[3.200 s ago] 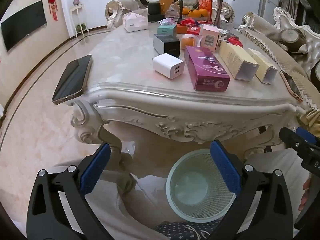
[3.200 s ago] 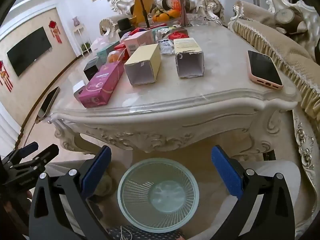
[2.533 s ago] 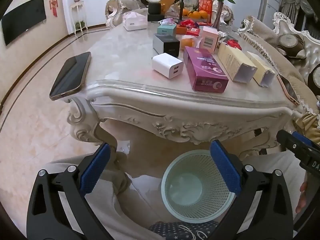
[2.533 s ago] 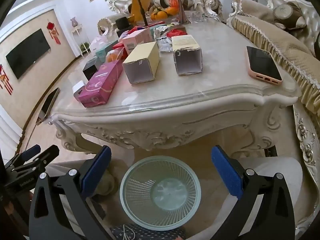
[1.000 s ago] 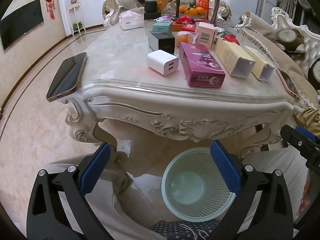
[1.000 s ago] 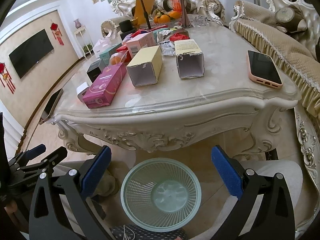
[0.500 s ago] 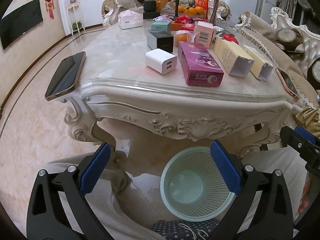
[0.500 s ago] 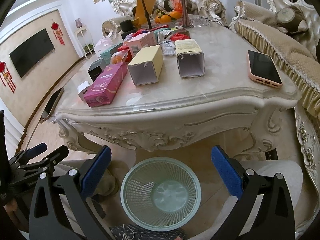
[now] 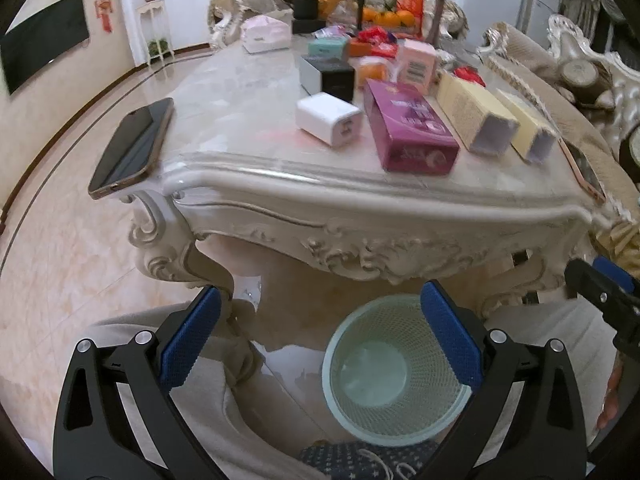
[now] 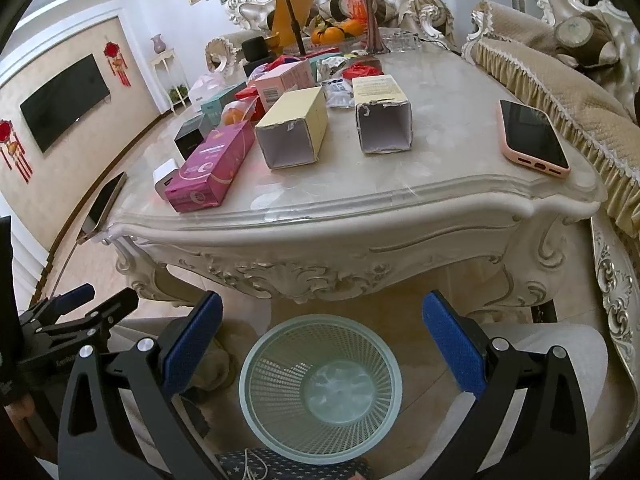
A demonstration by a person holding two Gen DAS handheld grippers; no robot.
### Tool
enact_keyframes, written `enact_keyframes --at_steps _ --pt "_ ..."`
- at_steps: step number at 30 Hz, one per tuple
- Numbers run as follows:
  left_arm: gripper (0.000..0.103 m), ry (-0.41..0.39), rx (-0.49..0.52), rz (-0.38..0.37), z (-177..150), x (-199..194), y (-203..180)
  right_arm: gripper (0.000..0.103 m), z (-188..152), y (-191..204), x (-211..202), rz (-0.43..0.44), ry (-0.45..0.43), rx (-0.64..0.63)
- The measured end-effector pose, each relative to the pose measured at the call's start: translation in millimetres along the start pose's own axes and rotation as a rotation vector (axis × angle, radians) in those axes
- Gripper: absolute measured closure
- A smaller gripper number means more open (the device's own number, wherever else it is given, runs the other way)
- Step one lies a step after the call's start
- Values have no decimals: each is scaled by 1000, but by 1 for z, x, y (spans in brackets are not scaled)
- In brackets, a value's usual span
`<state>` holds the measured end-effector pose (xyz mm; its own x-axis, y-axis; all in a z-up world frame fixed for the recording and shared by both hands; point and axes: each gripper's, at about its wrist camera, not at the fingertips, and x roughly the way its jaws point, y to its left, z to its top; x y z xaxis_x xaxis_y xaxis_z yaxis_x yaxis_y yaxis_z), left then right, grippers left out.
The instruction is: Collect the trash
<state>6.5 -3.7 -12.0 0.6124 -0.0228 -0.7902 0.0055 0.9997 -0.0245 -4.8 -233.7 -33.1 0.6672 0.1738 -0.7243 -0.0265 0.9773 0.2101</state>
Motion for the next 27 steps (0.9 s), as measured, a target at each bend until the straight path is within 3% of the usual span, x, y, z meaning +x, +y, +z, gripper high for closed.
enact_keyframes --at_steps 5,7,13,17,27 --pt "6 -164 -179 -55 45 -2 30 7 45 -18 -2 -28 -121 -1" --pt "6 -173 -209 -52 65 8 32 7 65 -28 2 -34 -150 13" --pt "6 -127 -244 25 103 57 24 7 104 -39 39 -7 -123 -4" --pt "6 -100 -312 29 109 74 17 7 117 -37 59 -14 -109 -23" --pt "6 -69 -364 188 110 88 6 7 134 -33 83 -28 -61 -98"
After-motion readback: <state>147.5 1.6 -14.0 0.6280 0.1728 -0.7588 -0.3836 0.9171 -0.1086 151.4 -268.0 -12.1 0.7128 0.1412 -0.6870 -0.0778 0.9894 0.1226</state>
